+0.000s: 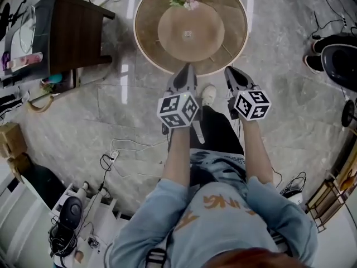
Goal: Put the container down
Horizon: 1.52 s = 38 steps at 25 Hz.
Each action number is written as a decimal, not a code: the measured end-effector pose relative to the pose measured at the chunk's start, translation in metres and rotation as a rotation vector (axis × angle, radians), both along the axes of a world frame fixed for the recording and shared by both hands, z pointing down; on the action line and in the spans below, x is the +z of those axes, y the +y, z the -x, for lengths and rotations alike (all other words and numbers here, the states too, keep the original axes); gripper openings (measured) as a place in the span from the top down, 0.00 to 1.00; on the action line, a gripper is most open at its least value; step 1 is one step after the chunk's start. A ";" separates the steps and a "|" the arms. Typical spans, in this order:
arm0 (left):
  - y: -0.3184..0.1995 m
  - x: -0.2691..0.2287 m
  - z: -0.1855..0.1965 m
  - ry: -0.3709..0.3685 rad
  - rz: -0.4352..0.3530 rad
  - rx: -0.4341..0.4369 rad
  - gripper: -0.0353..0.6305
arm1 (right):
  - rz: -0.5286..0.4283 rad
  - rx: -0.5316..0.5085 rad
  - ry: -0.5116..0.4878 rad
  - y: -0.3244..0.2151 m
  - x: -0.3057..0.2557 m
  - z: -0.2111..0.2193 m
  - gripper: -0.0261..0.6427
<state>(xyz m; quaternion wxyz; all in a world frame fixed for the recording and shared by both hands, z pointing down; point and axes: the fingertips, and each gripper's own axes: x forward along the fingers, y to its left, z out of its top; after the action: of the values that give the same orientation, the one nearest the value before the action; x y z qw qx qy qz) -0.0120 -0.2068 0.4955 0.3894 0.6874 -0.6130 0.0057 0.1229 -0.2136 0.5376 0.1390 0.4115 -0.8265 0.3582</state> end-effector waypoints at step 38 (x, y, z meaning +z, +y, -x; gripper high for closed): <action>-0.062 -0.364 -0.042 -0.502 -0.644 0.086 0.91 | -0.803 0.108 0.149 -0.072 -0.404 -0.052 0.94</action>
<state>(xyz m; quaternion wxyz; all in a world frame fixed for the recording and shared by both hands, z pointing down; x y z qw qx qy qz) 0.0296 -0.2685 0.1320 -0.0080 0.7765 -0.6301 -0.0025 0.1751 -0.2855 0.1333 0.0079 0.5005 -0.8656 -0.0166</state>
